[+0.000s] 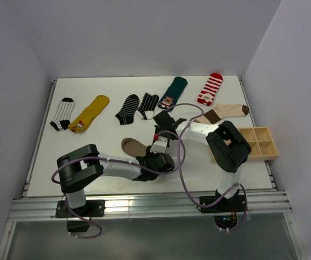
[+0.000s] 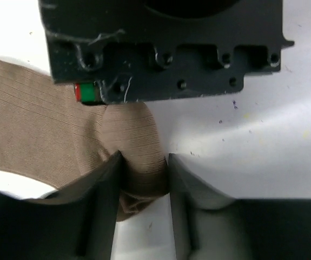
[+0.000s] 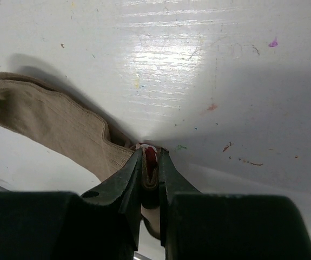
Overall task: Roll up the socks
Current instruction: Roll the sock at the center of the board.
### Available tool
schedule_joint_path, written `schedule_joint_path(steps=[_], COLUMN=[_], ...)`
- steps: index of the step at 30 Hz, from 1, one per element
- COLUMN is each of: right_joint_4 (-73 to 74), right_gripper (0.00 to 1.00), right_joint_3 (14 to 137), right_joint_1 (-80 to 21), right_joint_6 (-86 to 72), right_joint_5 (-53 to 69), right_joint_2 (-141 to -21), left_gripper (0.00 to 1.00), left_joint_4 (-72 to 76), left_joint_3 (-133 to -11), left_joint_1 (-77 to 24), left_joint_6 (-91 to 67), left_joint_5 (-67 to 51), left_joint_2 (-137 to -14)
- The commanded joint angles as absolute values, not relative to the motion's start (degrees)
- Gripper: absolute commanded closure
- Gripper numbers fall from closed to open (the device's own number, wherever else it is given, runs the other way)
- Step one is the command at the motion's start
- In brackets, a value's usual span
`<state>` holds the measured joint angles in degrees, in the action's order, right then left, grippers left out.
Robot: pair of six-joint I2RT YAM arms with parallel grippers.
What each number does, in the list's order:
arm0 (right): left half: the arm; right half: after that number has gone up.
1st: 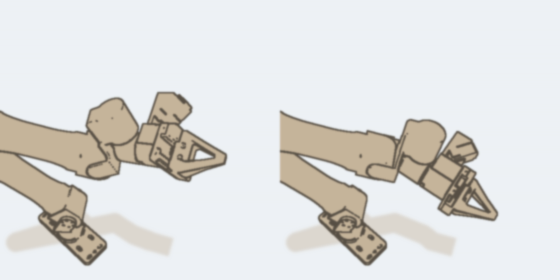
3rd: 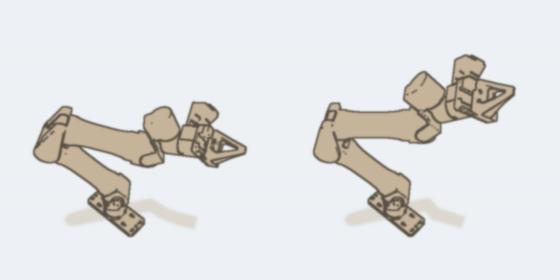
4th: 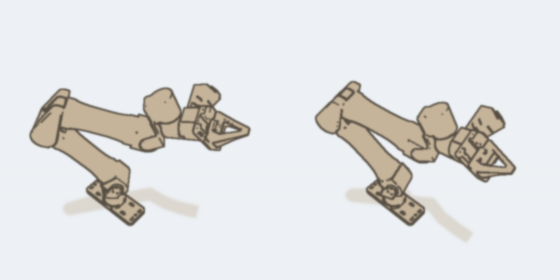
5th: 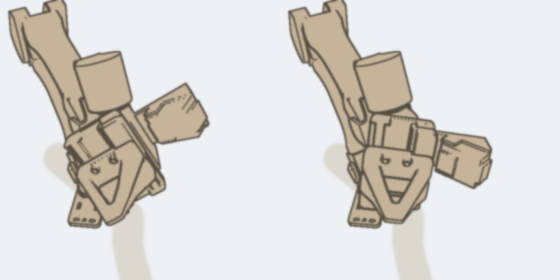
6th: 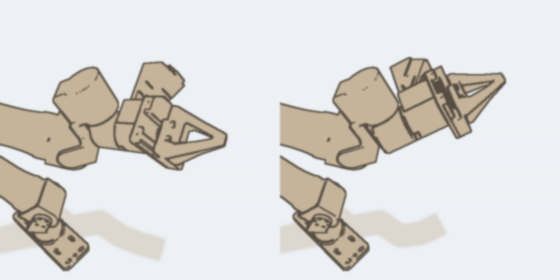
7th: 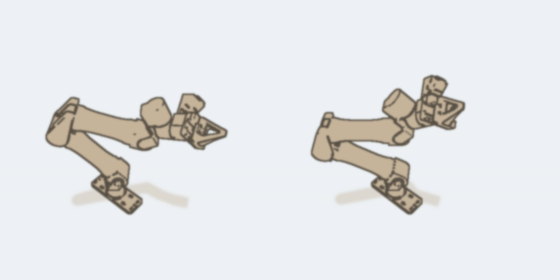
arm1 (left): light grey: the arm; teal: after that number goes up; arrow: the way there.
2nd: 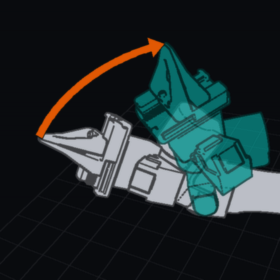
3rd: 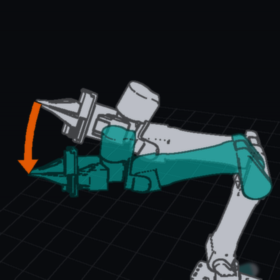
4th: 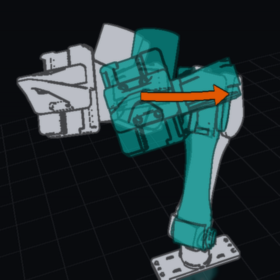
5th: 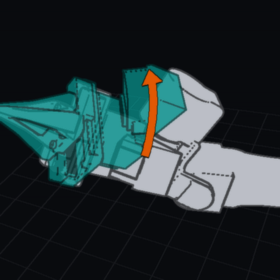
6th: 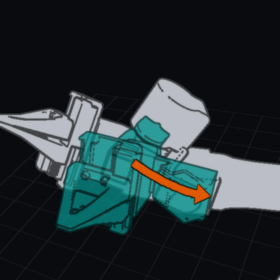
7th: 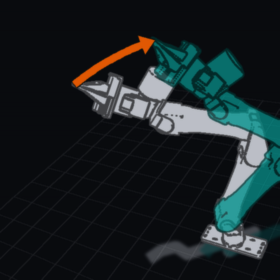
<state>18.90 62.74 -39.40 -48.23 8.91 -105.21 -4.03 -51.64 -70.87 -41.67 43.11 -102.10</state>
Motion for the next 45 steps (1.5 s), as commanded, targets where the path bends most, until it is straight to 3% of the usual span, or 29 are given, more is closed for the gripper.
schedule_joint_path(steps=[1, 3, 4, 6, 12, 18, 24, 28, 35, 45], right_joint_4=[21.7, 19.9, 18.6, 13.9, -2.5, -14.4, -20.9, -26.4, -32.3, -36.1], right_gripper=[1.00, 1.00, 1.00, 0.98, 0.83, 0.55, 0.44, 0.43, 0.44, 0.47], right_joint_3=[63.5, 62.7, 62.1, 59.6, 49.8, 41.0, 36.0, 33.1, 31.3, 32.4], right_joint_1=[-40.3, -40.2, -40.2, -40.0, -37.7, -35.2, -35.2, -35.2, -35.3, -36.2], right_joint_6=[-47.3, -47.1, -47.1, -47.6, -51.0, -54.3, -55.6, -57.2, -58.9, -61.1], right_joint_5=[8.6, 9.4, 11.6, 14.2, 20.7, 19.4, 19.7, 20.7, 21.4, 23.6], right_joint_2=[-106.9, -106.3, -106.0, -104.7, -98.3, -90.5, -88.5, -89.6, -93.4, -99.3], left_gripper=[0.65, 0.77, 0.91, 0.99, 0.99, 0.99, 0.99, 0.97, 0.93, 0.92], left_joint_4=[-9.4, -10.4, -10.5, -9.9, 1.7, 13.0, 19.1, 26.2, 32.8, 32.8], left_joint_3=[-53.6, -53.6, -53.5, -52.7, -44.2, -34.1, -30.6, -28.0, -26.0, -25.3], left_joint_1=[-71.5, -71.5, -71.5, -71.5, -67.6, -57.2, -49.5, -42.5, -36.0, -31.0], left_joint_6=[-44.3, -45.3, -45.4, -45.9, -45.3, -46.3, -48.0, -52.0, -56.3, -59.1], left_joint_5=[41.1, 41.1, 41.0, 40.4, 28.5, 8.5, -4.1, -17.5, -27.5, -30.1], left_joint_2=[-105.7, -106.1, -106.0, -104.6, -95.0, -87.0, -85.6, -86.4, -88.6, -92.7])
